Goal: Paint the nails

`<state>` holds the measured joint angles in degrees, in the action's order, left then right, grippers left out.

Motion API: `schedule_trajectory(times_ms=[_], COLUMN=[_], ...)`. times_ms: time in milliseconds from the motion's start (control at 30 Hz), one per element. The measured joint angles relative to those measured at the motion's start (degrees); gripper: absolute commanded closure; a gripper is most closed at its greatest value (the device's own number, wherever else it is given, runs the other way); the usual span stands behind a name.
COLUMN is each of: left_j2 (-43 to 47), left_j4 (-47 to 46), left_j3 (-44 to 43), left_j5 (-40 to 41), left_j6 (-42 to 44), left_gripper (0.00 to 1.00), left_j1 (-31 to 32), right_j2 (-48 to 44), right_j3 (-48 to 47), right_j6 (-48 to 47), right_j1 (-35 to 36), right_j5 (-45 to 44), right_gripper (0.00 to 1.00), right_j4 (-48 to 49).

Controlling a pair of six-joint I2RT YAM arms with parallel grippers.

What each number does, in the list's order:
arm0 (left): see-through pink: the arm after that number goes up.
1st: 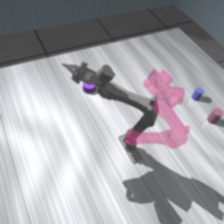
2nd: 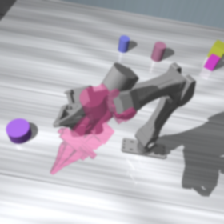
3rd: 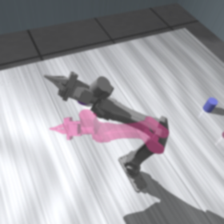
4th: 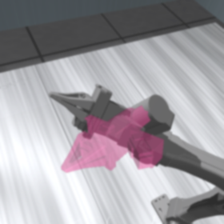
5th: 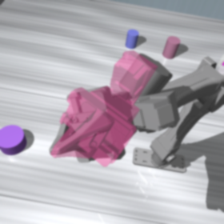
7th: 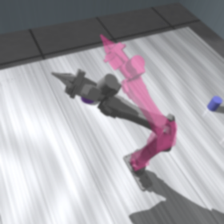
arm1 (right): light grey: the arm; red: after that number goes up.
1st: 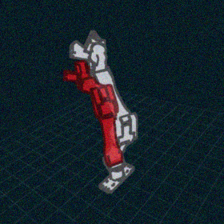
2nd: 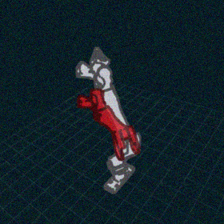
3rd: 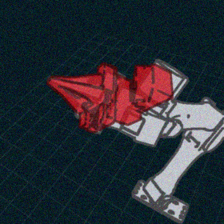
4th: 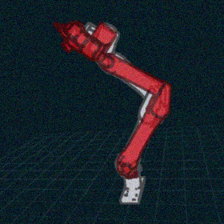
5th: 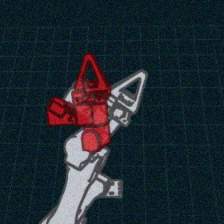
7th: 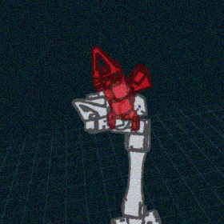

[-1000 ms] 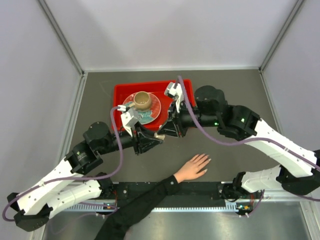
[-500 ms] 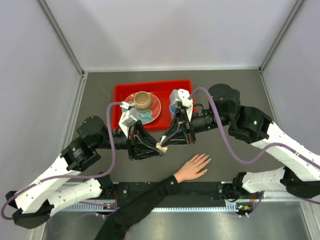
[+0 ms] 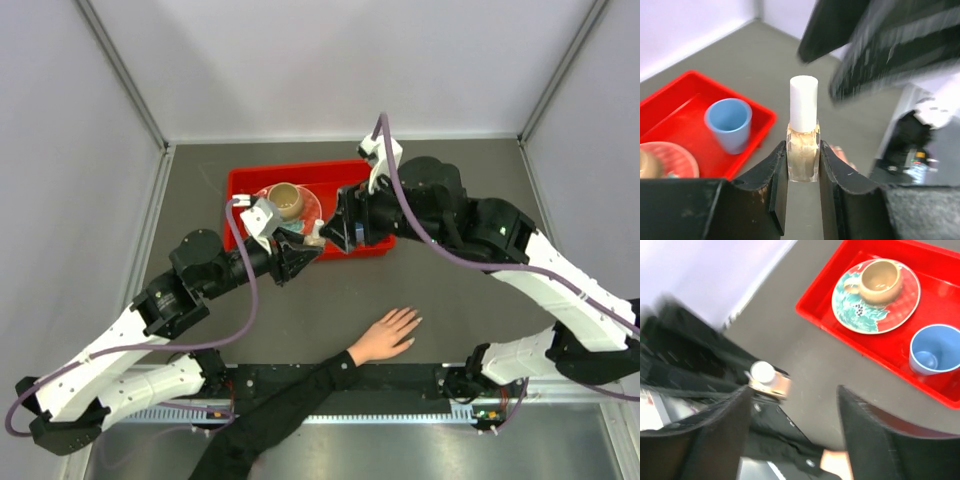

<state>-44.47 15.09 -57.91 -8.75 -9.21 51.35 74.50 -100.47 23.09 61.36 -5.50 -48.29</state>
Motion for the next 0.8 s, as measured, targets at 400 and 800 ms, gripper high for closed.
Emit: schedule_trajectory(times_ms=[400, 800], left_j2=[0.52, 0.44], left_j4=[-5.18, -5.4], left_j3=[5.75, 6.51], left_j5=[8.68, 9.33], left_j6=[6.03, 5.97], left_gripper=[1.0, 1.0], left_j1=[0.0, 0.02], right_j2=[8.44, 10.91], right_j3=[-4.98, -5.42], right_j6=[10.99, 10.64], right_j1=[0.02, 0.5], right_j5=[-5.53, -4.63], right_gripper=[0.46, 1.0], right_j4=[-1.11, -1.53])
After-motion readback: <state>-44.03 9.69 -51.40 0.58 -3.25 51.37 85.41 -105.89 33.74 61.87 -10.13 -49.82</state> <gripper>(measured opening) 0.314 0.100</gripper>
